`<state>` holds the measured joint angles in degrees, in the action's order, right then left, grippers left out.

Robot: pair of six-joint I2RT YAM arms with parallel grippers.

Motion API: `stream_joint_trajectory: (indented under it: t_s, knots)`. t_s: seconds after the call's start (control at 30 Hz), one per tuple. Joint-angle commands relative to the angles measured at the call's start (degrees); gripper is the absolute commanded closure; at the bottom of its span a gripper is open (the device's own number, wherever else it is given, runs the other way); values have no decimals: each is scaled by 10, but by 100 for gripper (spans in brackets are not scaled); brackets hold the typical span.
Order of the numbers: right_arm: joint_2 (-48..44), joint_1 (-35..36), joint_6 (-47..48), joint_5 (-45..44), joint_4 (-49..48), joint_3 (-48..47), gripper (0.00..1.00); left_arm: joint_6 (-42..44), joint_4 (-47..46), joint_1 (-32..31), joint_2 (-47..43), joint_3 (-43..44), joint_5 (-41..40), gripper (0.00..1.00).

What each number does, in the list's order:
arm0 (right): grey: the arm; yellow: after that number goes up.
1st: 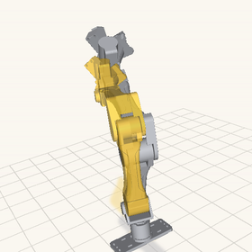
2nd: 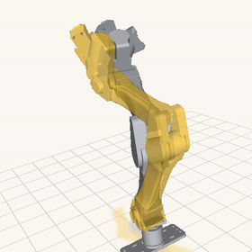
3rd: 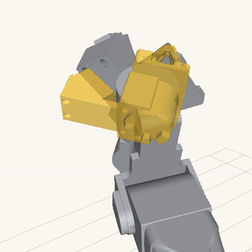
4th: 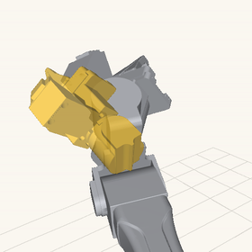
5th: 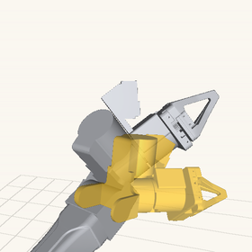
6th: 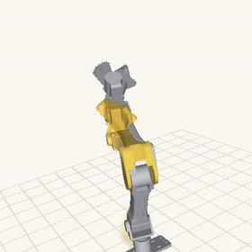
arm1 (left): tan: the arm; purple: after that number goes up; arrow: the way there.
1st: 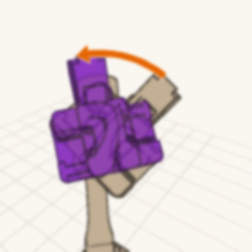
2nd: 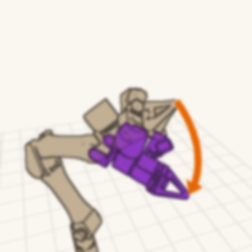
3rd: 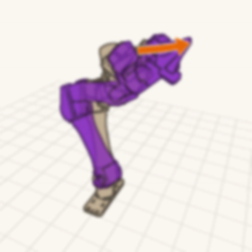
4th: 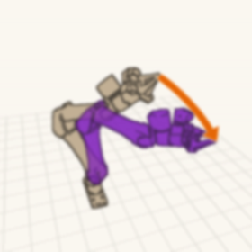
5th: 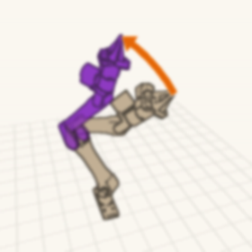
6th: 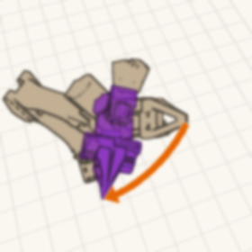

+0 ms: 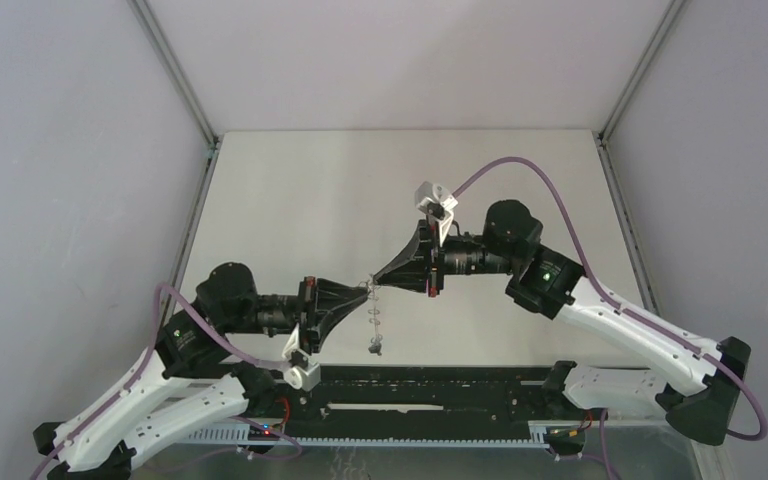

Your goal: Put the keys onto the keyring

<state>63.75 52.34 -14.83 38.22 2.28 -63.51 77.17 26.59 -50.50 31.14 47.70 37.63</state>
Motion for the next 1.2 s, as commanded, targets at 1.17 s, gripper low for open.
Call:
stream_joint_trajectory:
  t_s: [1.17]
  knots:
    - [-66, 12, 16, 16, -190, 64, 100, -630, -43, 33, 111, 181, 20, 60]
